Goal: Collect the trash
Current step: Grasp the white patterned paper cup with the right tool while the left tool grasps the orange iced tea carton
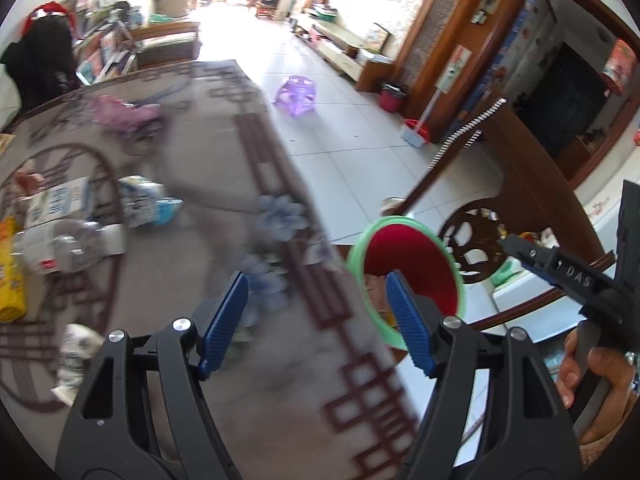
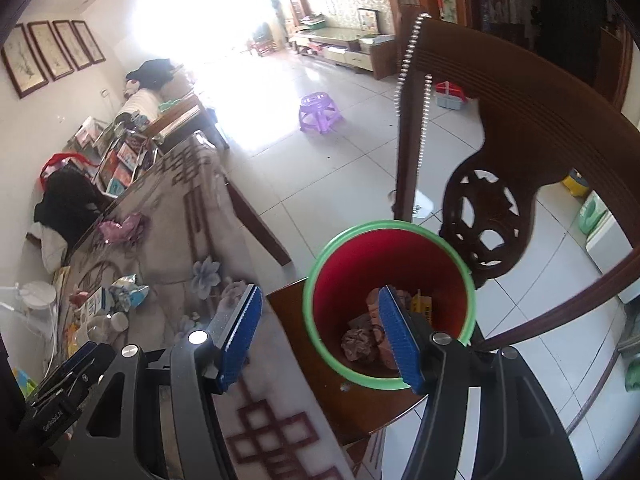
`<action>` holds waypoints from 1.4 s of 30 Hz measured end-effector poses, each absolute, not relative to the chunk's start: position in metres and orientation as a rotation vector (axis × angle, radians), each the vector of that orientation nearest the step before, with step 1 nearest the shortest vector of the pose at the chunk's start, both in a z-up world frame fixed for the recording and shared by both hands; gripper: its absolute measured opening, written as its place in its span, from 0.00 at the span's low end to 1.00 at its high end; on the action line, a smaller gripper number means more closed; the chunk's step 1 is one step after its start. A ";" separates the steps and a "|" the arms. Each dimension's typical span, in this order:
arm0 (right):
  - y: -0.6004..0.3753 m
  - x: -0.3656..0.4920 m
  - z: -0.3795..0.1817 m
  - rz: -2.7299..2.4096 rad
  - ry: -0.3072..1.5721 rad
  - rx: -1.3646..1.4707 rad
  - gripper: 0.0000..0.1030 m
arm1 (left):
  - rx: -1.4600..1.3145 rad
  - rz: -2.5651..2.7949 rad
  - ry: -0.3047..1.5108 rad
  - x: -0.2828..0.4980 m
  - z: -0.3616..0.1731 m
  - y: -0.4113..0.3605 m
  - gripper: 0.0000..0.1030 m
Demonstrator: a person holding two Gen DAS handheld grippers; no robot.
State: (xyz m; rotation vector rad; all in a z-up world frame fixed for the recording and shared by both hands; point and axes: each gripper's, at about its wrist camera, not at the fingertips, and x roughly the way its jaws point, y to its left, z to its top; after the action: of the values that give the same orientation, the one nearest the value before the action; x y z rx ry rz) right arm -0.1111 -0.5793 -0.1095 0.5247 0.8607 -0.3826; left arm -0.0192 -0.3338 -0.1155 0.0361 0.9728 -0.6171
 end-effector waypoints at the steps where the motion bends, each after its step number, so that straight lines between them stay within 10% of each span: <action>1: -0.567 -0.105 -0.108 -0.360 0.864 0.510 0.56 | 0.031 -0.590 0.956 -0.017 -0.112 -0.318 0.67; 22: -0.272 -0.010 -0.152 0.041 1.102 0.427 0.63 | -0.115 -0.205 0.967 0.033 -0.128 -0.017 0.67; 37: -0.202 0.021 -0.194 0.031 1.258 0.325 0.63 | -0.170 -0.162 0.985 0.049 -0.140 0.053 0.67; 42: -0.195 0.024 -0.205 0.051 1.297 0.320 0.31 | -0.186 -0.161 1.005 0.058 -0.148 0.057 0.67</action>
State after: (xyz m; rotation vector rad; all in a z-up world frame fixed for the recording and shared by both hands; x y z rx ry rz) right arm 0.0238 -0.1949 -0.2053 0.3203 1.2974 0.0513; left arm 0.0584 0.0570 -0.1480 -0.1860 1.0045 -0.1610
